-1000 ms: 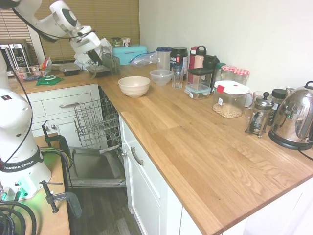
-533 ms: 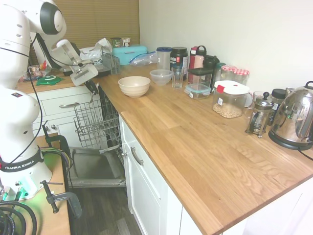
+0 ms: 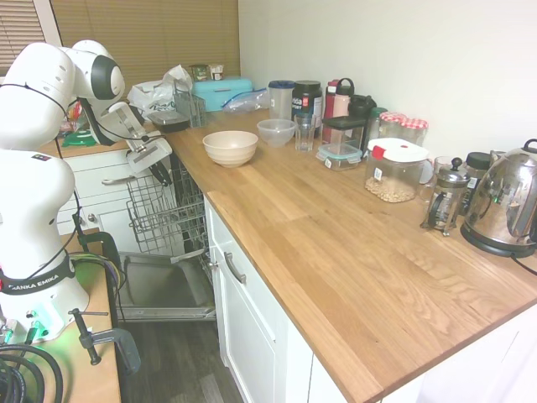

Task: Put the fork in the dishwasher

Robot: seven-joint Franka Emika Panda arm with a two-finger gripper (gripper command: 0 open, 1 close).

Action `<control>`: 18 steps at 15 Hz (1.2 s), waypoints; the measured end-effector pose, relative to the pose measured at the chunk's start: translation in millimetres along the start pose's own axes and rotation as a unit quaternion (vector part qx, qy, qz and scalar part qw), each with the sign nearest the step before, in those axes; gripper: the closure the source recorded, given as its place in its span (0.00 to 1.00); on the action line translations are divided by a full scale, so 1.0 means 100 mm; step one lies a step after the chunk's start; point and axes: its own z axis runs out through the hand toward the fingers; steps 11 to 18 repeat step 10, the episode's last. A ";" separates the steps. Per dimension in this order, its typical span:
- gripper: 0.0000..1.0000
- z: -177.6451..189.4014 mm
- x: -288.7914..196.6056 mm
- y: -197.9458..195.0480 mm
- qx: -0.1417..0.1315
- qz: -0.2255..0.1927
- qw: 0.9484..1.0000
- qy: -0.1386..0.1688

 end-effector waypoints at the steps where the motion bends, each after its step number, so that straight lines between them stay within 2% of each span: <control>1: 0.00 0.00 -0.01 0.00 0.001 0.000 1.000 -0.001; 5: 0.00 -0.05 0.02 0.01 0.016 0.004 1.000 0.002; 8: 0.00 -0.55 0.26 0.28 0.068 0.040 0.997 0.022; 10: 0.00 -1.12 0.54 0.61 0.117 0.080 0.989 0.040; 18: 0.00 -1.12 0.54 0.61 0.117 0.080 0.989 0.040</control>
